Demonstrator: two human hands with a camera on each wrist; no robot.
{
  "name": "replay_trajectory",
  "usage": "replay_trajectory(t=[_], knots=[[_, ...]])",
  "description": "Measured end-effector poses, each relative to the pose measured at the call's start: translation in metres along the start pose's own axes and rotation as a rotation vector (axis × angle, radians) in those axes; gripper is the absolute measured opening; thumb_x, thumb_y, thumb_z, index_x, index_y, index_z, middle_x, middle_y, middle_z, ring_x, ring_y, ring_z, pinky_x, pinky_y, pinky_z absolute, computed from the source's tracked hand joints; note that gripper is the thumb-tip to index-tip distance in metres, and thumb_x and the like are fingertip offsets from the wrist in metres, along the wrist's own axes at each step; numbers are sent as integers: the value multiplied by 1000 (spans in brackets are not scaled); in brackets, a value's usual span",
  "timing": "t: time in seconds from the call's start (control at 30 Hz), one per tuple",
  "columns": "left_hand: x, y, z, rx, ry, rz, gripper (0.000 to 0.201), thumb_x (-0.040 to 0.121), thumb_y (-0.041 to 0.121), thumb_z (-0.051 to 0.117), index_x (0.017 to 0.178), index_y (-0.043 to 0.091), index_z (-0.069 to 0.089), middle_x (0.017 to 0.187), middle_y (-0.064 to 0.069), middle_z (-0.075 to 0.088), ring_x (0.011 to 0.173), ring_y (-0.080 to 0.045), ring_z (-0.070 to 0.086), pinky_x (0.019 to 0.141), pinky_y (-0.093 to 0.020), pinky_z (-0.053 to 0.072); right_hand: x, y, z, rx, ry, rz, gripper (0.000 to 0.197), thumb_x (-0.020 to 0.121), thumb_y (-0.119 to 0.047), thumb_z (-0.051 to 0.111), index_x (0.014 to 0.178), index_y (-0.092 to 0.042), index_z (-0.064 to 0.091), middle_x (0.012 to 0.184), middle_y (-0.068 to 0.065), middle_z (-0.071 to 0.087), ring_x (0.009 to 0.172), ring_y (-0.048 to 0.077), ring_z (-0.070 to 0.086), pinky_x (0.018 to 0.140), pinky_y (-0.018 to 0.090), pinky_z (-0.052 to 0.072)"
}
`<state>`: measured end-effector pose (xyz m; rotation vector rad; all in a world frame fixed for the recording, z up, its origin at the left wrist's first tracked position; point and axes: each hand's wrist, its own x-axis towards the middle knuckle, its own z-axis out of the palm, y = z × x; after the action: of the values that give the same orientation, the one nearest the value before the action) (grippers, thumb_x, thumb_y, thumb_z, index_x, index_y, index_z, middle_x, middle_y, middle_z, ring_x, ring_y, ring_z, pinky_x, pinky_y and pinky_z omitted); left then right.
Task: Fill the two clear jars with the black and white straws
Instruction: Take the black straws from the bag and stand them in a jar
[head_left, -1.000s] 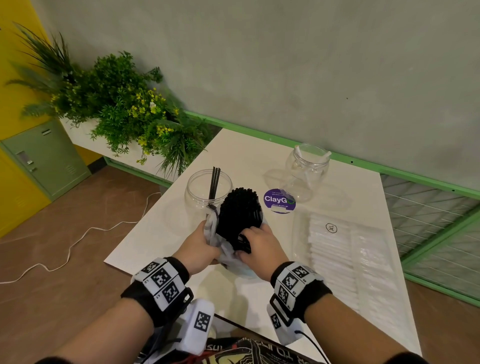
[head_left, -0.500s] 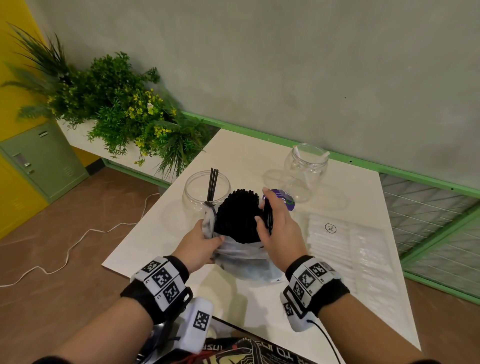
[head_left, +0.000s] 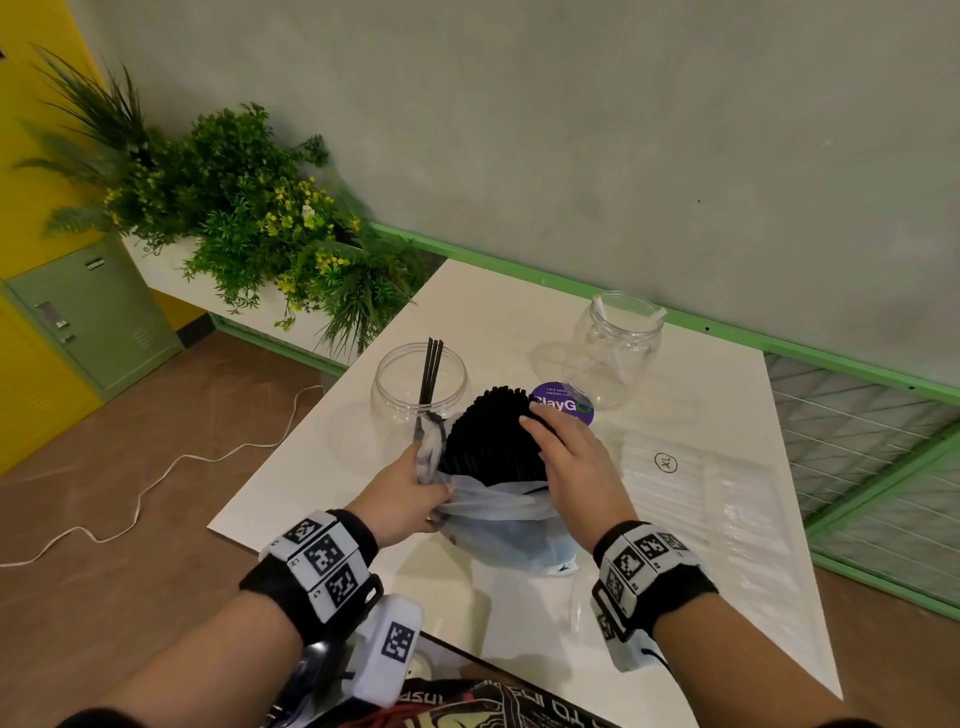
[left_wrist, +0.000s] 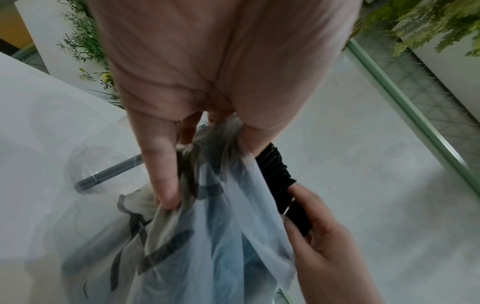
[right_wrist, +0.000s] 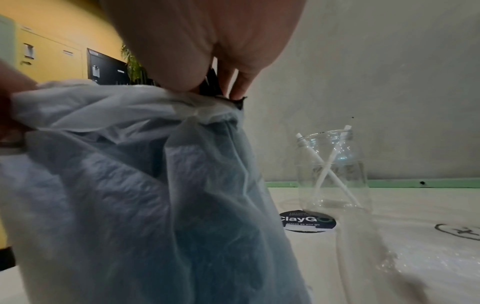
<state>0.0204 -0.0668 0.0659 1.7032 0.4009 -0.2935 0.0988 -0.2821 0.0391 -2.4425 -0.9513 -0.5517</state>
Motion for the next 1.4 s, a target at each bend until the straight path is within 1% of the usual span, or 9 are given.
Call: replay_trajectory(t=[0.23,0.43,0.57,0.7,0.8,0.93,1.1,1.2,1.4], knots=[[-7,8,-2,81,-103,21,54,82,-3,51,131,15,41,105,-23,61,91,-31,61,83,-47,54,9,-15,-16,202,-212,256,71,87,-65,37,140,-18,39,153,-6,27,138,12,28,113,30,27],[-8,10,-2,78,-160,67,58,67,6,50,124,20,47,98,-11,66,94,-27,65,85,-47,56,6,-32,-6,327,-216,327,97,75,-85,32,149,-24,19,157,-6,16,142,6,14,116,36,22],[-8,9,-3,87,-159,74,38,75,-3,47,106,20,46,77,6,60,73,-12,59,68,-32,51,3,-34,-4,389,-120,341,109,68,-74,59,151,-22,11,157,-5,11,136,-4,11,113,27,20],[-10,9,-2,147,-185,103,37,66,9,50,99,25,50,73,13,61,69,-8,56,66,-29,47,13,-25,5,307,-146,488,128,50,-60,82,150,-25,9,145,0,38,131,21,36,106,44,37],[-9,6,-3,168,-140,149,56,66,14,52,120,25,50,102,2,67,97,-17,63,85,-38,52,28,-16,3,267,-272,510,99,45,-63,81,129,-26,43,119,-4,57,114,23,51,92,44,46],[-11,8,-6,68,48,196,45,75,3,49,116,22,52,98,1,65,95,-20,61,82,-36,52,38,-15,-14,534,-155,449,49,63,-37,87,97,-19,57,92,-3,63,88,15,60,78,28,49],[-10,6,-10,-59,77,38,40,69,12,49,109,11,51,96,-24,58,86,-27,57,79,-45,53,24,-11,-12,698,-32,588,32,80,-33,75,106,-19,62,95,-8,66,87,-4,60,78,10,46],[-5,1,-10,-98,63,-61,43,65,10,50,107,2,44,90,-16,50,80,-24,50,77,-44,51,15,-6,-6,673,-26,632,33,87,-30,68,117,-20,59,102,-8,65,96,5,59,80,5,42],[5,-5,-10,-128,28,-96,39,77,7,52,116,5,47,94,-13,54,77,-22,59,77,-36,57,17,-5,-8,653,144,648,25,93,-25,61,117,-22,57,101,-25,58,97,-13,55,76,-2,36]])
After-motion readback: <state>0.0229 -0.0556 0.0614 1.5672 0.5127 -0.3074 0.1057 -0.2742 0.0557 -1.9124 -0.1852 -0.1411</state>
